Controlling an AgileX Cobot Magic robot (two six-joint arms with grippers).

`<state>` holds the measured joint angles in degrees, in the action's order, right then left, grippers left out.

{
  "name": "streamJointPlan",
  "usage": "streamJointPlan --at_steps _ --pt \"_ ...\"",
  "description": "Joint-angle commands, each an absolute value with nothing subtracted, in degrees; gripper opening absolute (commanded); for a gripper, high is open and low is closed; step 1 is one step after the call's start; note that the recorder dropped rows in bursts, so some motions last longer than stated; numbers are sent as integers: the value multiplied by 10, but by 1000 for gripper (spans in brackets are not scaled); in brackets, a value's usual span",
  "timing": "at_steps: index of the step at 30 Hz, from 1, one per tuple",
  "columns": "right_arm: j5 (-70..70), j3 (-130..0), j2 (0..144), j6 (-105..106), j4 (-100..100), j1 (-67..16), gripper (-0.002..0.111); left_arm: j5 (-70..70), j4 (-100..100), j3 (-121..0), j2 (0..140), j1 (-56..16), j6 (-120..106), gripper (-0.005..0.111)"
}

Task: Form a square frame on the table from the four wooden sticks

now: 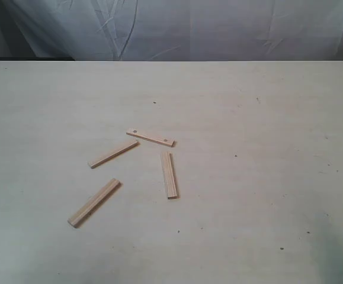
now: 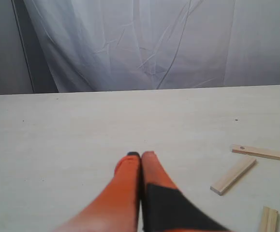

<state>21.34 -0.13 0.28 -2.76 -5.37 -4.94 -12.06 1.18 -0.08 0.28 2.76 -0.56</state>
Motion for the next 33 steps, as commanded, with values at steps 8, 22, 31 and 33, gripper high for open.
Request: streamJointPlan --at_steps 8,22,31,33 --pt "206 0 0 -25 -55 -46 0 -116 12 0 0 28 -4 0" --pt "158 0 0 -26 -66 -46 0 -116 12 0 0 28 -4 0" --pt "-168 0 0 -21 -55 -46 0 -115 12 0 0 28 -4 0" --pt "-170 0 0 17 -14 -46 0 -115 12 0 0 28 -4 0"
